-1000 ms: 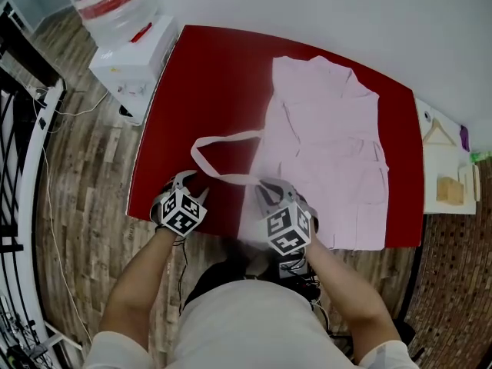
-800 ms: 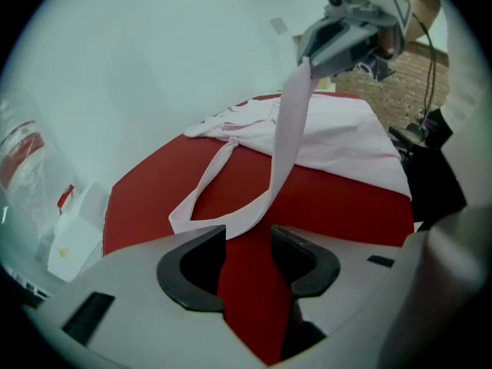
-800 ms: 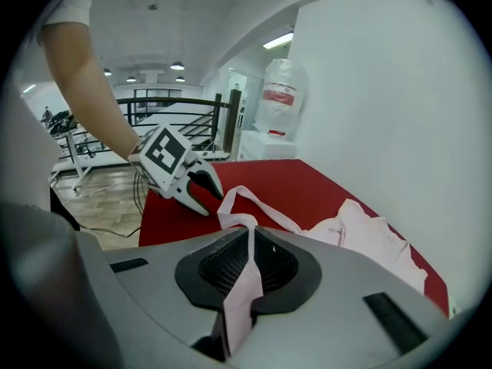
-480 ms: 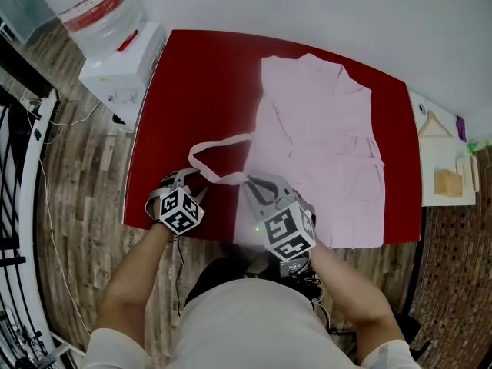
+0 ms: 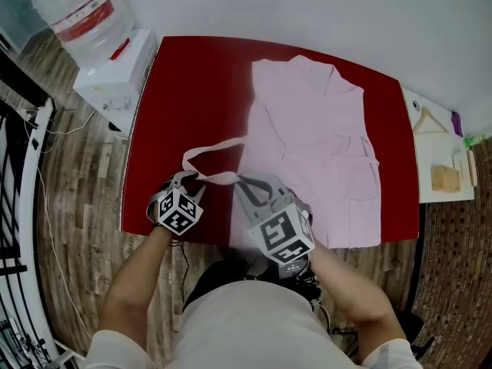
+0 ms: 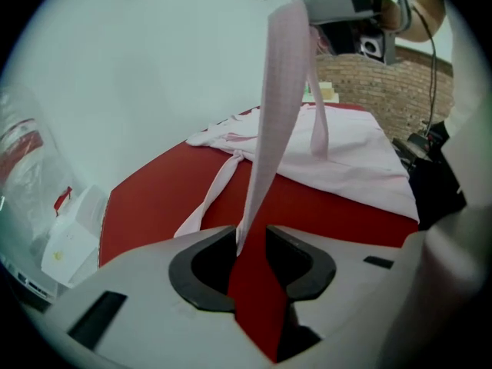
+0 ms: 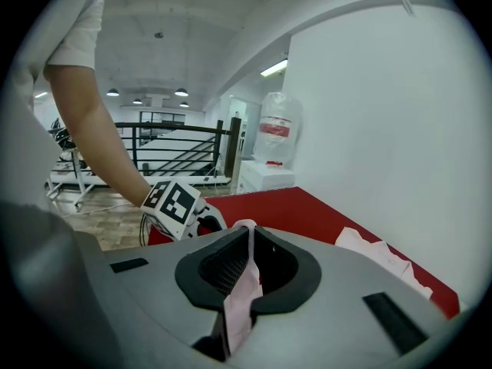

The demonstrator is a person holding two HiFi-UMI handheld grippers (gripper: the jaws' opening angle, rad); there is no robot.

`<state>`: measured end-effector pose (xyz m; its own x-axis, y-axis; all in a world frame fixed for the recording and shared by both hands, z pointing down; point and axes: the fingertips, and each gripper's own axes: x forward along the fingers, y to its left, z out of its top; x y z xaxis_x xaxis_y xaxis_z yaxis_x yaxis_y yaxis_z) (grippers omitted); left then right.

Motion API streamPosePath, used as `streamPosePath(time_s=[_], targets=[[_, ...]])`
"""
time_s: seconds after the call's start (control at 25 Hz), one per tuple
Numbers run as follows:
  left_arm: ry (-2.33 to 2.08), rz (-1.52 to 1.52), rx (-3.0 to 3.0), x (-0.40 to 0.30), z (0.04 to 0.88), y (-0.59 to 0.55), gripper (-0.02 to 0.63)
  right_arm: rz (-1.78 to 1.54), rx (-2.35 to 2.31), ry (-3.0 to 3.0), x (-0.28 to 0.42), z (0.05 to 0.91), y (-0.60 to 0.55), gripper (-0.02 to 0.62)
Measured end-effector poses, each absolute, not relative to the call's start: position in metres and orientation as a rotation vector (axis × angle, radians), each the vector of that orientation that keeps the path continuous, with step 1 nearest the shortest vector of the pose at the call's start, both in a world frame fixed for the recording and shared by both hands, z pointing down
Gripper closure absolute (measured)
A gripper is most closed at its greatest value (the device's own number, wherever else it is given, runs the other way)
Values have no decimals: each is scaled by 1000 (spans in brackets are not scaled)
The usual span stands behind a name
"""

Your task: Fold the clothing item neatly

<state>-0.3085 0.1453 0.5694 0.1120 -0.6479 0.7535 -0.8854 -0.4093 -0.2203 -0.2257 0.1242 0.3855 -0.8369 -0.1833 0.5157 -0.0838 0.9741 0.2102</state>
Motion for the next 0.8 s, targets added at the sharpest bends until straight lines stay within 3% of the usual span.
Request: streamPosePath(time_s=[0.24, 0.8], targets=[[-1582, 1097, 2100, -324, 554, 139, 584, -160, 282, -2591, -203, 376, 97, 565], [-1215, 738, 2400, -264, 470, 114, 592, -29, 486, -2540, -131, 388, 19, 565]])
